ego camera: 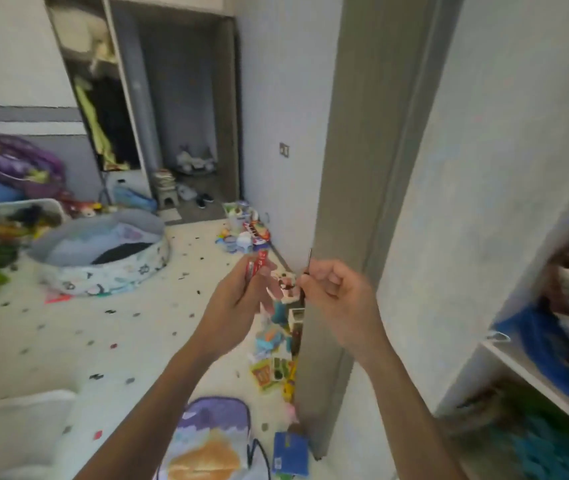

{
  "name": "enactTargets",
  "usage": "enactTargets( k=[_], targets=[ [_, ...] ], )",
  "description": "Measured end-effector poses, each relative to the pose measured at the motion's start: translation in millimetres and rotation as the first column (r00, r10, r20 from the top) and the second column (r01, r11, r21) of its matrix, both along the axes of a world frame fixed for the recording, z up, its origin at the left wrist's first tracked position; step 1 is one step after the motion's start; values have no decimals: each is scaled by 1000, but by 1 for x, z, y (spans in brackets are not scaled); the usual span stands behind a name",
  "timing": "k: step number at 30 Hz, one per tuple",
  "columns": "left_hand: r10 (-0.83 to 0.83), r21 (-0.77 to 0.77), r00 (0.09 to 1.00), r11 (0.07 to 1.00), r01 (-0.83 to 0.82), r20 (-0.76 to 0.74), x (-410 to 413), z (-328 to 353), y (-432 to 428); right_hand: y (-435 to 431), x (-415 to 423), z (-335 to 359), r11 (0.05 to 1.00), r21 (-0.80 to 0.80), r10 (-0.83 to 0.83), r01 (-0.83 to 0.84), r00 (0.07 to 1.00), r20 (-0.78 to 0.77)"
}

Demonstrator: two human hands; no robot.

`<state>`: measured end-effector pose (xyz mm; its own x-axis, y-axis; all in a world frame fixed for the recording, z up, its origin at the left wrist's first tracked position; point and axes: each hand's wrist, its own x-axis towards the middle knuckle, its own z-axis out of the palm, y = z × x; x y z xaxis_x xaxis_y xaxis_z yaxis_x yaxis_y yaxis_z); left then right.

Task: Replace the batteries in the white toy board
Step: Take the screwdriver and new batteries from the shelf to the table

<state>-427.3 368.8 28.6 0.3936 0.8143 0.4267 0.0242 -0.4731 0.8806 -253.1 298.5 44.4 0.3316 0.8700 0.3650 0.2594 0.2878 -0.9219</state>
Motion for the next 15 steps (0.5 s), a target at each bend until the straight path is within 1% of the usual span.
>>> enactTargets(
  k=[2,4,8,11,15],
  targets=[
    [89,16,996,996,-89,-21,-51,5,36,48,-45,0,997,0,81,-81,997,1],
    [167,11,985,986,-167,-45,-98,8,64,92,-86,-1,989,2,147,-147,988,41],
    [304,23,949,953,-303,-87,-183,5,118,174,-160,-4,964,-13,264,-264,961,75],
    [385,20,915,922,-386,-120,-227,-1,159,229,-204,-4,943,-11,333,-333,940,75],
    [480,73,864,877,-475,-150,-266,-13,222,307,-238,-12,925,-46,381,-378,917,123]
  ],
)
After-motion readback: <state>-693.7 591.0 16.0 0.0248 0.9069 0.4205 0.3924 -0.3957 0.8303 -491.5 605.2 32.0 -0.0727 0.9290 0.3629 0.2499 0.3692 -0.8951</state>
